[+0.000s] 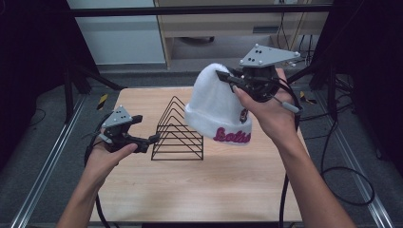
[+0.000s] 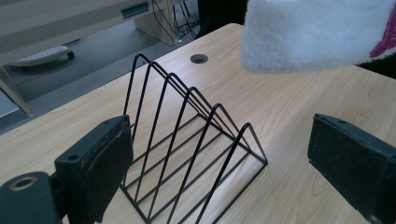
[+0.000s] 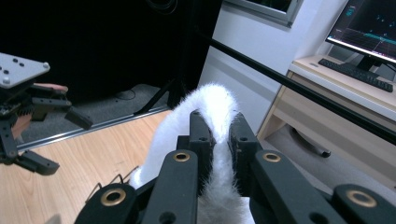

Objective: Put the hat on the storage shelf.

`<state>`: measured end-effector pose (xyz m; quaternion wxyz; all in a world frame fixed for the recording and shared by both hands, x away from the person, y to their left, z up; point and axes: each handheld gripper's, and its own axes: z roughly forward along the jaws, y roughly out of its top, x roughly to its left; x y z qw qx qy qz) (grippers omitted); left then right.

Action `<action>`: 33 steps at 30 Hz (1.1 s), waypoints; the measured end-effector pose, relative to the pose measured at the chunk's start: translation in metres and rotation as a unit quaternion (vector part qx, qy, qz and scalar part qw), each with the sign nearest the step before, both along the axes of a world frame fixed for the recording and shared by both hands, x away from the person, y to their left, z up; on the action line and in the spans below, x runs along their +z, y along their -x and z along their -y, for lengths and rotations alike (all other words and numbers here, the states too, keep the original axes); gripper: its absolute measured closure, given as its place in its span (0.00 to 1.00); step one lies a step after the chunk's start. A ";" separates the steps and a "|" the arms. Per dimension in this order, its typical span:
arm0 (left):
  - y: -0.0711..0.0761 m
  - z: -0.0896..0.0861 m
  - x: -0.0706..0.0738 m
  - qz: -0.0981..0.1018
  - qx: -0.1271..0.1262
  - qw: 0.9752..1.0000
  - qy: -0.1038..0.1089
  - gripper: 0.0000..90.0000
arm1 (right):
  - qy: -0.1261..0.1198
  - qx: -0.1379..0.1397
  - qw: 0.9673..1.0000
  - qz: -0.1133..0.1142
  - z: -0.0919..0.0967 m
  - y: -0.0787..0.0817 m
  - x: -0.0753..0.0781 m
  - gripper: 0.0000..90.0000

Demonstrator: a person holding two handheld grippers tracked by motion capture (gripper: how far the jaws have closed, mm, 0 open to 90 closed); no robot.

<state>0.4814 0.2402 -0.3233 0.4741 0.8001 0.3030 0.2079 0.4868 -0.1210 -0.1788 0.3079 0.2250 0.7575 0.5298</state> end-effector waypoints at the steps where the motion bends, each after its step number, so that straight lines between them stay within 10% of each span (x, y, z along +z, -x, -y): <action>1: 0.000 0.001 0.000 0.001 -0.003 1.000 0.000 0.07 | -0.001 0.000 1.000 0.000 -0.003 -0.001 0.001 0.93; 33: -0.032 0.034 0.026 -0.004 -0.044 0.999 0.025 0.22 | -0.032 0.054 0.998 0.010 -0.049 -0.015 0.013 0.93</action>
